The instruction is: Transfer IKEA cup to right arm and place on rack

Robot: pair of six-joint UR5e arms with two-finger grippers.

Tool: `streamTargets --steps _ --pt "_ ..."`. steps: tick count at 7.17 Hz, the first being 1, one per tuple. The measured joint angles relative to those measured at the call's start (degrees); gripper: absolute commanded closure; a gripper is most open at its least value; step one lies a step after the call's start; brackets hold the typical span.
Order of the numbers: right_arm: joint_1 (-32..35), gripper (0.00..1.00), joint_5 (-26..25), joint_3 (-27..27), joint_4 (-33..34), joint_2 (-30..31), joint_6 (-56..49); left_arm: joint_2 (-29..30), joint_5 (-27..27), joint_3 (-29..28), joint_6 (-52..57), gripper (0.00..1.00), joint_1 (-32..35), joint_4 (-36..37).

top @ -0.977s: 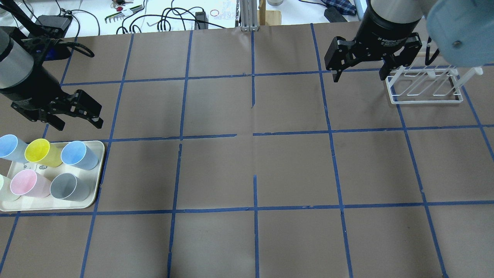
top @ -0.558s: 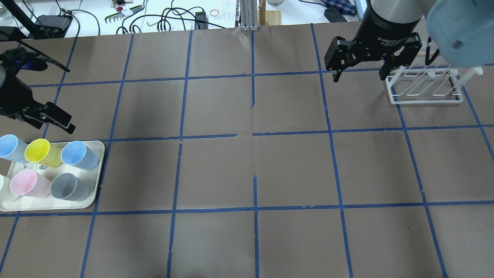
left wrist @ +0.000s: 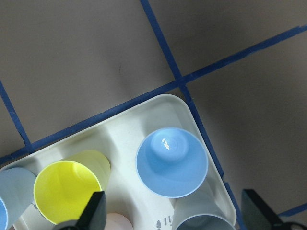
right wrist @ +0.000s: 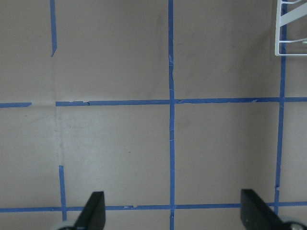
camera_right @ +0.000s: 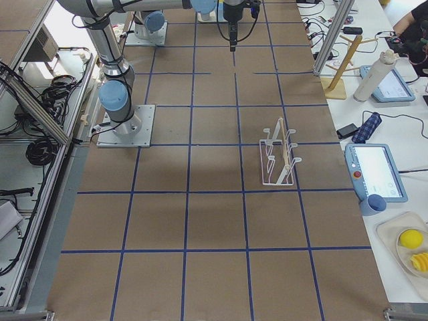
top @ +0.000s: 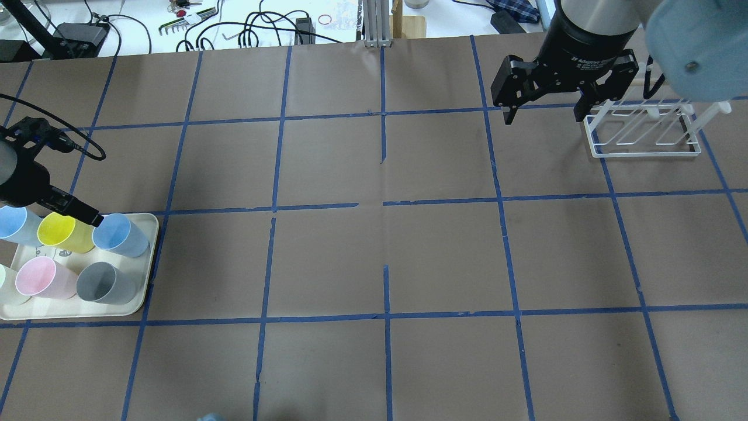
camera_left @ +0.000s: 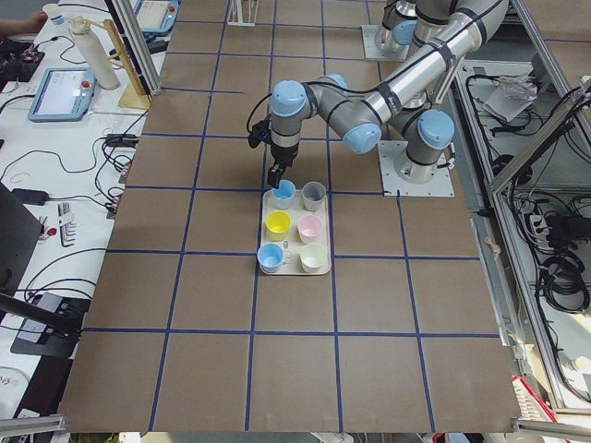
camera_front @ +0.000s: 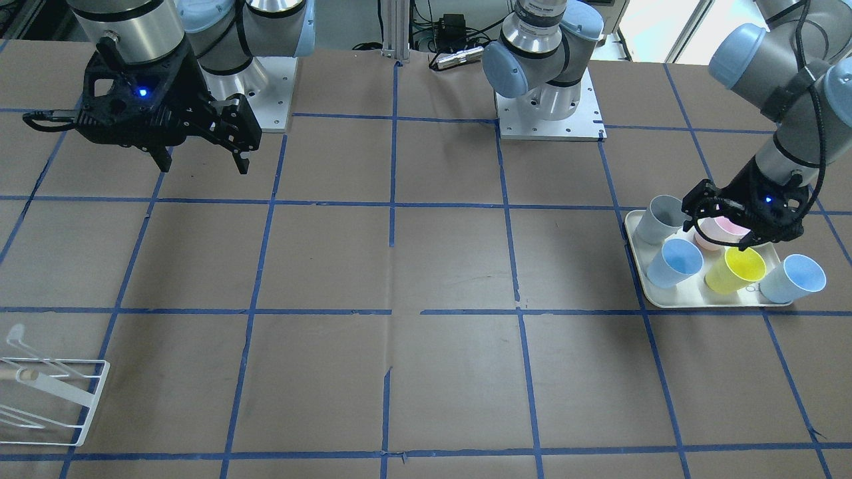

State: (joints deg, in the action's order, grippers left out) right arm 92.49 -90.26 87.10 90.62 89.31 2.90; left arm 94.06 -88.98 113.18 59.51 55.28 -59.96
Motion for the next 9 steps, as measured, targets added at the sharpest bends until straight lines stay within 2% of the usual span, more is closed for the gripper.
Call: streamTargets --steps 1,3,4,8,9 --pt "0.0 0.00 0.0 0.0 0.0 0.0 0.0 1.4 0.0 0.1 0.5 0.23 -0.2 0.6" --pt "0.0 0.00 0.0 0.0 0.0 0.0 0.0 3.9 0.0 -0.1 3.2 0.25 -0.2 1.4" --pt "0.0 0.00 0.0 0.0 0.0 0.0 0.0 5.0 0.1 -0.2 4.6 0.32 -0.3 2.8" --pt "0.0 0.00 0.0 0.0 0.0 0.0 0.0 8.5 0.0 -0.2 5.5 0.33 -0.3 5.2" --pt "0.0 0.00 0.0 0.0 0.0 0.0 0.0 8.9 0.0 -0.2 5.5 0.45 -0.3 5.3"
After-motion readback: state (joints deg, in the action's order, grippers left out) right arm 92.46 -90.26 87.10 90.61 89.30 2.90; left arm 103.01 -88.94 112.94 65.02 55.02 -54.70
